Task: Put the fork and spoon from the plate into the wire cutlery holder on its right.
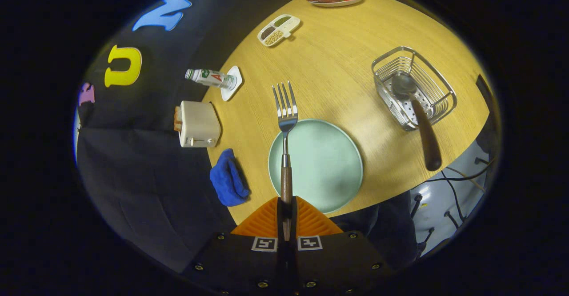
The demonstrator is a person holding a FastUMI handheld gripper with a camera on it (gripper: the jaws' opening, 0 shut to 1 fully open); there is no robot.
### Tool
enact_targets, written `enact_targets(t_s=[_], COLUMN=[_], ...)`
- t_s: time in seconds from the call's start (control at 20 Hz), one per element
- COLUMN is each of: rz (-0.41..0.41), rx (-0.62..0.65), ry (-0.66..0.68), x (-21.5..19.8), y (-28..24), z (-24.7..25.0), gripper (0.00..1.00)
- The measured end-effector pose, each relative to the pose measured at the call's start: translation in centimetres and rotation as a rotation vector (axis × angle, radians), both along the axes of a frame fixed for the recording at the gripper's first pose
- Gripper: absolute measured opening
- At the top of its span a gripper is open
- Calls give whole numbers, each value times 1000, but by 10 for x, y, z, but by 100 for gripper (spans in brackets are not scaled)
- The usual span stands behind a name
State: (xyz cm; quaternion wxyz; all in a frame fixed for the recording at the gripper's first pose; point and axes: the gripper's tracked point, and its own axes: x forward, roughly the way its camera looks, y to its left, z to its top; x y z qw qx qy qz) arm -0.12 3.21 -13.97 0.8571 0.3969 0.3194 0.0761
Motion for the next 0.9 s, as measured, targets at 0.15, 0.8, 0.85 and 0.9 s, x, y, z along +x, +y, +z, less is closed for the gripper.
enact_targets(t_s=[0.15,0.8,0.85,0.9], rz=[-60,-207,-207,-203], rx=[48,280,301,318], ry=[-10,35,41,51], x=[-7,-31,-30,-31], y=[-23,-67,-66,-65], z=[3,-19,-20,-21], gripper=[2,2,2,2])
